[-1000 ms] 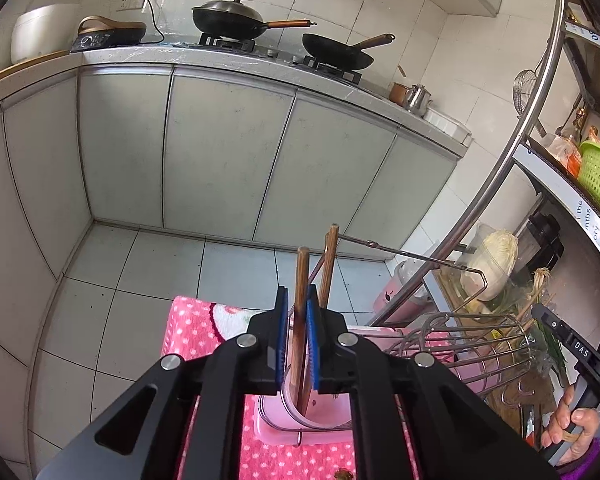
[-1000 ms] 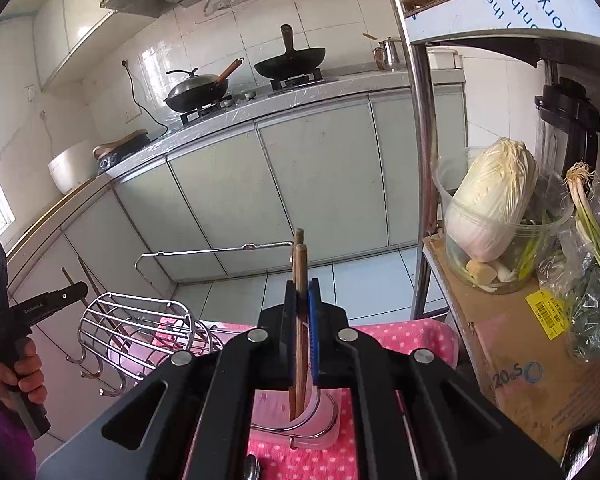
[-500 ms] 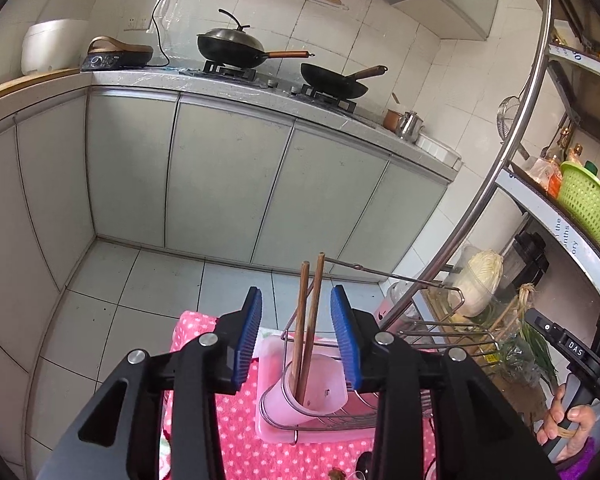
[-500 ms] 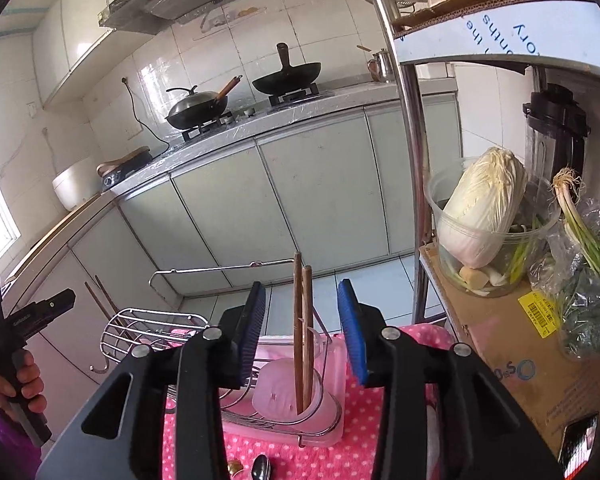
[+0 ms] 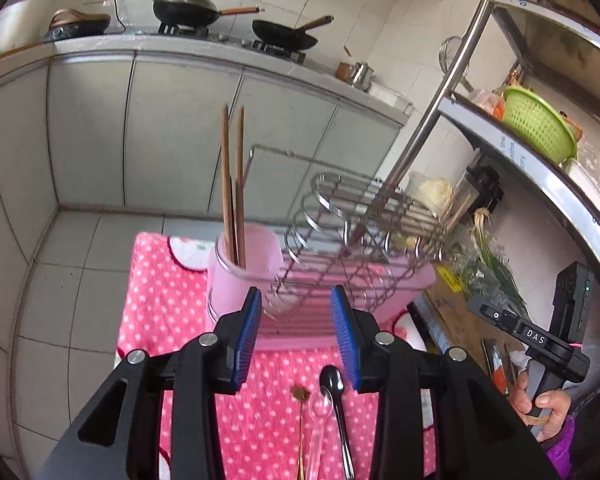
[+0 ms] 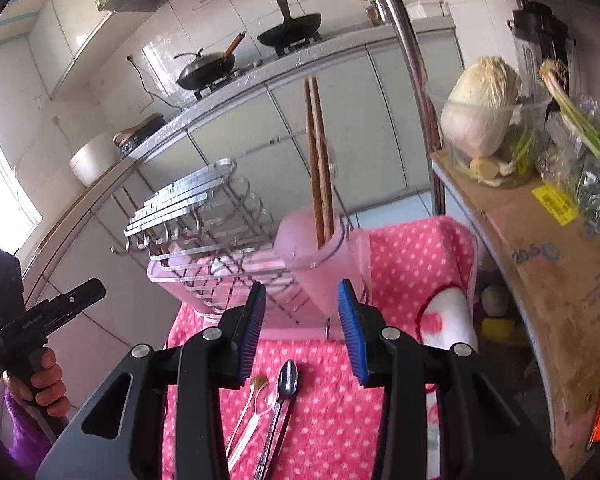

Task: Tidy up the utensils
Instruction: 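Lower the left tool to the gold spoon while the right tool lowers toward the black spoon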

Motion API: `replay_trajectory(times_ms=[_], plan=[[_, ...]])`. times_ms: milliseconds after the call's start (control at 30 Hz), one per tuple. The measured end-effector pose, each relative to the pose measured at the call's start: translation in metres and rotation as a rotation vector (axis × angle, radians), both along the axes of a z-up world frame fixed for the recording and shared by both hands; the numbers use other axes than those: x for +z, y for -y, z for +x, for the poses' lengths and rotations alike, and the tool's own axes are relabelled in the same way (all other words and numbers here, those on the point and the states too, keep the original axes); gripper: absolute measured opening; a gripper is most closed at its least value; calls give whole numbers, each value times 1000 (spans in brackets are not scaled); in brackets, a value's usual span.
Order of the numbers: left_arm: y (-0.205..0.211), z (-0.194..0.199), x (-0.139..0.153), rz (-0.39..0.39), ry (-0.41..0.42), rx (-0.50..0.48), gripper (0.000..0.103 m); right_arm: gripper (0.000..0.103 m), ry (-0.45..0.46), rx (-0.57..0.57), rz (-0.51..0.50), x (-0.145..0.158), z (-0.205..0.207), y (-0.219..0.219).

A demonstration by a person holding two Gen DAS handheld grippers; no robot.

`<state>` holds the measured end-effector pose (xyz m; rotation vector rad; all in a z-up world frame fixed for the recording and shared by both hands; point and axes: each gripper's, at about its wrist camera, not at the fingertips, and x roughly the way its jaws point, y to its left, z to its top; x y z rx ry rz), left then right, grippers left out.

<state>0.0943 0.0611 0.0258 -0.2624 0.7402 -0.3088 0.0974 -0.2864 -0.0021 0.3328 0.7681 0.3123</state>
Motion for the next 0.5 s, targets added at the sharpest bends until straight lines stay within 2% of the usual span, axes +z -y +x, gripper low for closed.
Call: replay_trajectory(times_ms=[233,500], plan=[[20,-2,-74,-5,-187,-18,35,38,-135,39,8,-53,-11,-9],[32,-5,-121,9,-305,-28,35,38,-219,40,7,-88,-22,-7]])
